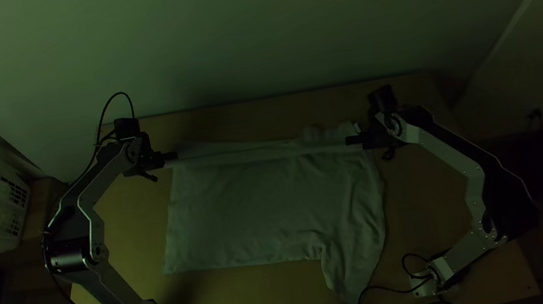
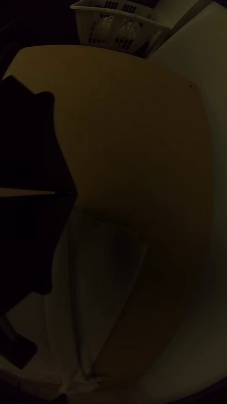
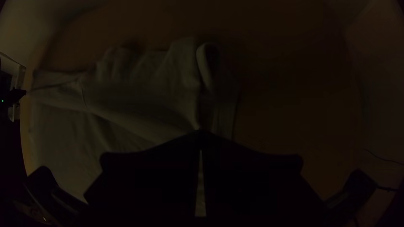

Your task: Fold the t-shirt

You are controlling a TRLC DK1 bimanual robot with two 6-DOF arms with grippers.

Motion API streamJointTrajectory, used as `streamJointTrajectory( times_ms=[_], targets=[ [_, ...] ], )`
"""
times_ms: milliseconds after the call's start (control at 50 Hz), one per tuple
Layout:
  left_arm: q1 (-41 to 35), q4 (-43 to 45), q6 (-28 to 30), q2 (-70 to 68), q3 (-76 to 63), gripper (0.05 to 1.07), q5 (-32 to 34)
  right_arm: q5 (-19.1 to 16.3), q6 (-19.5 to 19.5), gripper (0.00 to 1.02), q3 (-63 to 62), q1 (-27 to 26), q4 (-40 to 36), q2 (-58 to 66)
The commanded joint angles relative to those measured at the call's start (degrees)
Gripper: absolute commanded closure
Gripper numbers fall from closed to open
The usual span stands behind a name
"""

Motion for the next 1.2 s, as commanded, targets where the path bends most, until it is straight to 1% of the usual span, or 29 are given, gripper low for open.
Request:
streamJointTrajectory(
  times_ms=[0,80,100,120,140,160,180,200,220,240,260,280,420,460,600,680,780,1000,1100,1180],
  targets=[
    [-0.03,1.01,0.88,-2.7,-3.18,1.04,0.12,0.96,-1.06,1.0,-3.67,0.24,1.36,-2.47],
    [-0.03,2.25,0.96,-3.05,-4.58,1.03,0.12,0.96,-1.32,1.0,-5.34,0.15,3.3,-2.91],
    [-0.03,2.33,0.96,-3.22,-4.76,0.99,0.2,0.96,-1.41,1.0,-5.61,0.15,3.82,-2.91],
    [-0.03,2.42,0.96,-3.4,-5.02,0.91,0.2,0.96,-1.41,0.96,-5.7,0.06,3.91,-2.91],
    [-0.03,2.51,0.96,-3.49,-5.38,0.79,0.2,0.96,-1.32,0.88,-5.7,-0.03,3.91,-2.91],
    [-0.03,2.6,0.96,-3.58,-5.55,0.64,0.2,0.96,-1.15,0.76,-5.78,-0.11,3.91,-2.91],
    [-0.03,2.6,0.96,-3.58,-5.64,0.51,0.12,0.87,-0.97,0.61,-5.87,-0.2,3.82,-2.91],
    [-0.03,2.16,0.96,-3.58,-5.55,0.38,0.12,0.96,-0.53,0.44,-6.13,-0.38,3.82,-2.91],
    [-0.11,1.89,1.14,-3.58,-5.46,0.29,0.12,0.96,0.0,0.25,-6.22,-0.47,3.65,-3.0],
    [-0.2,1.72,1.23,-3.58,-5.46,0.21,0.12,1.05,0.52,0.09,-6.31,-0.47,3.3,-3.0],
    [-0.2,1.72,1.23,-3.66,-5.46,0.14,0.12,1.05,0.79,0.03,-6.22,-0.64,2.94,-3.08],
    [-0.11,1.72,1.14,-3.66,-5.38,0.1,0.12,1.05,0.79,0.04,-6.13,-0.73,2.59,-3.17],
    [0.06,0.4,1.23,-5.86,-5.02,0.1,0.73,1.05,1.05,0.04,-6.57,-0.99,1.19,-6.07],
    [0.24,0.4,1.23,-6.92,-5.2,0.1,1.79,1.05,1.14,0.04,-6.66,-0.99,0.48,-6.95],
    [0.5,-0.92,1.23,-10.69,-5.55,0.1,3.81,1.05,2.28,0.04,-7.01,-1.08,-3.21,-10.91],
    [0.5,-4.26,1.84,-12.28,-5.29,0.1,5.83,0.96,3.51,0.04,-7.72,-0.99,-5.32,-13.9],
    [0.33,-7.42,2.99,-15.27,-5.99,0.1,6.01,0.96,4.66,0.04,-8.95,-0.73,-7.25,-17.76],
    [0.15,-10.24,6.06,-24.05,-11.44,0.1,6.01,0.87,6.06,0.04,-11.67,1.56,-12.79,-25.58],
    [-0.11,-13.66,6.59,-27.57,-13.81,0.1,5.92,0.87,8.52,0.04,-14.22,3.58,-14.55,-29.19],
    [-0.2,-17.62,7.56,-29.85,-15.4,0.1,5.92,0.26,10.28,0.04,-16.51,6.48,-16.22,-31.65]
  ],
)
